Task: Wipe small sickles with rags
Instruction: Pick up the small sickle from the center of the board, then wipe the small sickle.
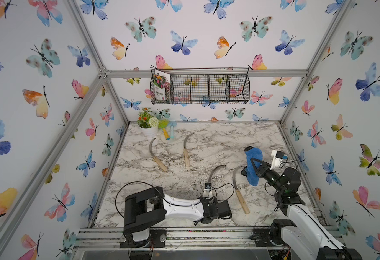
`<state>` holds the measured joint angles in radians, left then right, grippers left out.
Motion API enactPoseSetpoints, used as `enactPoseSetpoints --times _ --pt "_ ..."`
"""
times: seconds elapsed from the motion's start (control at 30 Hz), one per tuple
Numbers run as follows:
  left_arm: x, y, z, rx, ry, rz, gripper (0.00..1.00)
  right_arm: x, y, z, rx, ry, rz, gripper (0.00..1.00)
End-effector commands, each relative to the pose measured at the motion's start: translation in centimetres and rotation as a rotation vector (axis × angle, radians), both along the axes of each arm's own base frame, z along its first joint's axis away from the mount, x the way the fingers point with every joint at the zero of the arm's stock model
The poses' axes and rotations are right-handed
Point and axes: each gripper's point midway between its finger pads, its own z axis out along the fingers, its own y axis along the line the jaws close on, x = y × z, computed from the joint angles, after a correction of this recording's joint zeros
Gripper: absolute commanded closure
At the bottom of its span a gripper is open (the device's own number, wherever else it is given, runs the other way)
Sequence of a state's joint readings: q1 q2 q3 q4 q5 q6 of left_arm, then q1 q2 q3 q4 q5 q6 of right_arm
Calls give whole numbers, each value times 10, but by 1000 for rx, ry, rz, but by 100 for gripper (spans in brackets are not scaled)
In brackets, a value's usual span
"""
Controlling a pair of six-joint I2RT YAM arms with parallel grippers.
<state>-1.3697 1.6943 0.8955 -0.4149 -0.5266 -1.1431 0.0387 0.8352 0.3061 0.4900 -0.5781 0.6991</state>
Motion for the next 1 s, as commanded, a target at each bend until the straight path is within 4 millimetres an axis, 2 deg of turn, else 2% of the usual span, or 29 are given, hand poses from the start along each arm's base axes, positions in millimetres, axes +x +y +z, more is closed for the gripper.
enactPoseSetpoints --times 0.0,0.13,0.2,0.3,0.4,0.5,0.6,0.67,0.73,0.83,0.97 --pt "34 14 58 10 -231 -53 100 -13 9 20 -48 31 70 97" --pt "56 40 103 27 -484 -33 100 -32 8 37 -90 55 53 98" --pt "60 44 116 10 -562 -70 100 -40 4 38 -105 77 31 98" --pt "65 43 120 -52 -555 -179 100 -47 7 37 -107 106 53 98" --pt "74 36 118 -207 -516 -326 100 -45 12 30 -123 153 79 97" --pt "90 39 115 -182 -518 -325 100 -39 27 26 -146 177 108 97" --pt "101 22 104 -108 -504 -371 100 -34 61 19 -236 197 125 98" --pt "112 9 93 -54 -483 -391 100 -33 94 15 -316 203 149 98" --pt "119 -1 84 -32 -466 -402 100 -26 111 11 -383 226 139 97" --pt "115 -17 78 -60 -436 -478 100 -9 122 9 -399 225 120 97" --pt "107 -24 76 -108 -420 -527 100 12 137 1 -409 234 121 97"
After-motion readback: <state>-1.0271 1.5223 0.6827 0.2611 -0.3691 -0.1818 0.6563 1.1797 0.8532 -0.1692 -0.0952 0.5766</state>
